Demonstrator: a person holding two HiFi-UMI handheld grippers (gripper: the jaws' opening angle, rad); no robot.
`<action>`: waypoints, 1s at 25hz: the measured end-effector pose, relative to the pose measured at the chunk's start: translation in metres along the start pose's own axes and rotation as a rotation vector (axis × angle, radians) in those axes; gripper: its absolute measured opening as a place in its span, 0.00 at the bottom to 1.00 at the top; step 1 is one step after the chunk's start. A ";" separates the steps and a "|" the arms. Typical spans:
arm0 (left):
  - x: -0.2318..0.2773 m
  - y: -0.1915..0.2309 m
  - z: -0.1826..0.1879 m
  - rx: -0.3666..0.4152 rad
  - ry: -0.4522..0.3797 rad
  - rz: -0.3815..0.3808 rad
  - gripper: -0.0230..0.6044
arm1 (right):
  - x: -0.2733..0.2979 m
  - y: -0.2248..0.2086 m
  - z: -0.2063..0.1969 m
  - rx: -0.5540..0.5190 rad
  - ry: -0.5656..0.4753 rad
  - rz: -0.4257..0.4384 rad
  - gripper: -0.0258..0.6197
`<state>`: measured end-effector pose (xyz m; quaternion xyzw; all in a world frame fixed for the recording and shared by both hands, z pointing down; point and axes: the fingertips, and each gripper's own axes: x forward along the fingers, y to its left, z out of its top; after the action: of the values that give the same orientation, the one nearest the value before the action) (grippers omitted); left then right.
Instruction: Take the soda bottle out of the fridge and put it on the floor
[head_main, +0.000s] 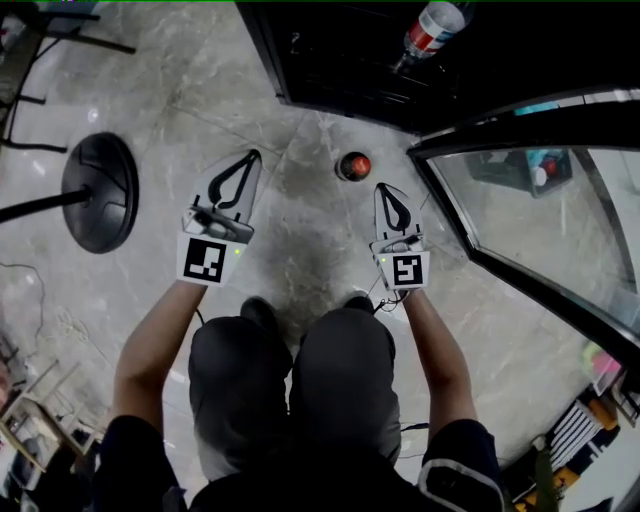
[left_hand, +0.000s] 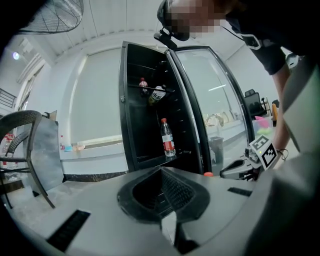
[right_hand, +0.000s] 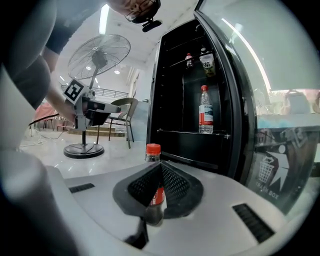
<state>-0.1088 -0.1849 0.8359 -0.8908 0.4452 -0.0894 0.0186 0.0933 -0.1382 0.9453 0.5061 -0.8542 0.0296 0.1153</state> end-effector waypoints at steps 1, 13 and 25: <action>-0.002 0.001 0.002 0.000 -0.001 0.001 0.08 | 0.000 0.000 0.003 -0.001 0.003 0.000 0.07; -0.013 0.008 0.063 -0.019 -0.029 0.033 0.08 | -0.010 0.005 0.088 -0.019 -0.020 0.020 0.07; -0.074 0.017 0.269 -0.062 -0.014 0.053 0.08 | -0.083 0.012 0.309 0.009 -0.014 -0.007 0.07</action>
<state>-0.1180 -0.1489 0.5589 -0.8794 0.4710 -0.0690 -0.0036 0.0697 -0.1125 0.6269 0.5099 -0.8530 0.0294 0.1070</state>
